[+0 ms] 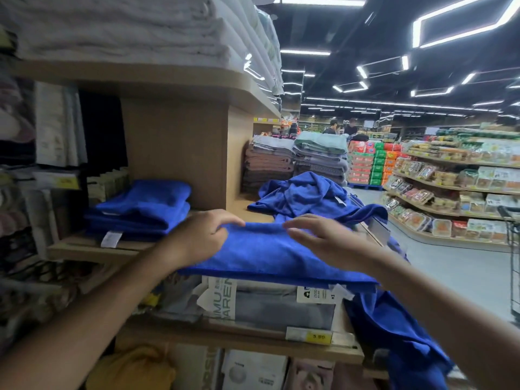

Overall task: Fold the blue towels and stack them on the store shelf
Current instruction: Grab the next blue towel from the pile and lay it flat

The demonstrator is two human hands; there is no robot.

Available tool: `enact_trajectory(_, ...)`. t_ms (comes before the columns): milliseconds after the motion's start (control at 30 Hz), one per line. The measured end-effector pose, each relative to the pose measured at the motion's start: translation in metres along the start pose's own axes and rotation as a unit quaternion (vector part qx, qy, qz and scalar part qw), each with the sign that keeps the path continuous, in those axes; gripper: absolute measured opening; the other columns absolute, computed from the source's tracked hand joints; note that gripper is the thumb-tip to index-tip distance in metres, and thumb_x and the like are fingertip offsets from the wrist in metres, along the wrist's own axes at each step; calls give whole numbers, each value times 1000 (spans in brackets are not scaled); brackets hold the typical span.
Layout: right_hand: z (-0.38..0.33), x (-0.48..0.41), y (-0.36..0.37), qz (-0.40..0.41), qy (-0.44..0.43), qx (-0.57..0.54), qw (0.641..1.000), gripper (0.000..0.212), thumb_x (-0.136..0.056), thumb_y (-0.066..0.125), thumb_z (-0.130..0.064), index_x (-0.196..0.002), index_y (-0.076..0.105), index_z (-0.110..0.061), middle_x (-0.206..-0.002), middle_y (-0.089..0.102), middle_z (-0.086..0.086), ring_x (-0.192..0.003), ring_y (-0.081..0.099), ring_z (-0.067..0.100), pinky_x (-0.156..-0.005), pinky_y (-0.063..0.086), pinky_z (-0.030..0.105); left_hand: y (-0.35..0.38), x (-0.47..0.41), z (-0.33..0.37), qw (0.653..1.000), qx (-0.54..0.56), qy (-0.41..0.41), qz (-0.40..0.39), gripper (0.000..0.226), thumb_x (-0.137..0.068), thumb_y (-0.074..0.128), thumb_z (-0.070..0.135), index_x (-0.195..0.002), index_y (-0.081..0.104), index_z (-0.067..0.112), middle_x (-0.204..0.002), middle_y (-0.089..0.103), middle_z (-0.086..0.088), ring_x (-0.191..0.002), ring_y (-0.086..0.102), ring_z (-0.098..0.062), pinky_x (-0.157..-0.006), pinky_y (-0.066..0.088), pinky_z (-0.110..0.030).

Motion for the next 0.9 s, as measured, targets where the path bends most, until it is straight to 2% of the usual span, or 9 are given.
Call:
enact_trajectory(67,-9,-27,36,-46,14,46,998,47,-105,43,-45,-144,51,-21,-150,49,-1,-139,42,18,-113,34,39,33,-23,5,995,-78,-25,-55,44,-94,37,21,-130,61,28,-140,59,7,-126,54,-15,-108,42,-37)
enact_trajectory(133,-4,-41,57,-65,51,86,993,55,-104,37,-53,-144,47,-17,-156,41,1,-146,32,22,-116,29,43,58,-33,-3,983,-135,-67,-103,40,-102,33,31,-136,52,21,-150,49,0,-135,46,-19,-113,36,-42)
enact_trajectory(200,12,-41,63,-73,83,110,988,69,-100,30,-66,-150,40,-19,-163,32,-4,-152,22,18,-119,22,41,70,-33,-15,972,-165,-96,-135,52,-104,27,41,-151,39,24,-162,32,5,-149,28,-14,-121,23,-43)
enact_trajectory(267,31,-33,60,-92,102,129,982,82,-96,22,-76,-158,27,-23,-169,17,-8,-155,11,14,-123,13,40,73,-30,-21,967,-174,-99,-156,58,-104,21,47,-159,22,28,-167,15,12,-153,11,-6,-126,9,-41)
enact_trajectory(400,75,-6,44,-123,154,152,969,92,-90,15,-83,-163,9,-27,-171,2,-9,-156,1,11,-124,6,39,75,-26,-19,960,-181,-106,-183,60,-104,17,49,-161,14,28,-168,6,15,-153,3,-3,-125,1,-38)
enact_trajectory(600,124,31,21,-80,216,148,962,92,-91,20,-81,-162,15,-23,-170,9,-6,-156,6,13,-126,8,37,72,-23,-13,959,-198,-103,-173,66,-103,20,56,-161,14,27,-168,6,15,-153,2,-2,-126,2,-39)
enact_trajectory(767,141,51,9,8,271,108,957,112,-68,13,-96,-156,31,-28,-163,33,-3,-147,31,22,-117,25,40,72,-22,-13,959,-202,-100,-171,67,-102,19,58,-161,13,27,-168,6,15,-153,2,-3,-126,3,-39)
enact_trajectory(833,143,50,8,15,287,108,952,108,-73,17,-94,-155,34,-25,-160,38,0,-144,35,24,-114,28,40,73,-22,-13,958,-206,-100,-172,67,-102,19,58,-161,13,27,-168,6,14,-154,2,-4,-126,2,-39)
enact_trajectory(900,141,47,6,21,290,107,951,92,-82,28,-86,-150,40,-25,-155,44,0,-139,40,25,-111,32,41,74,-22,-14,957,-209,-101,-171,67,-102,19,58,-161,12,27,-168,6,14,-154,2,-4,-125,2,-39)
Point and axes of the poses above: each hand's wrist, its own x-axis away from the middle knuckle, its own y-axis out of the palm, z = x × y, the point moved 8 cm from there along -x, towards the middle knuckle
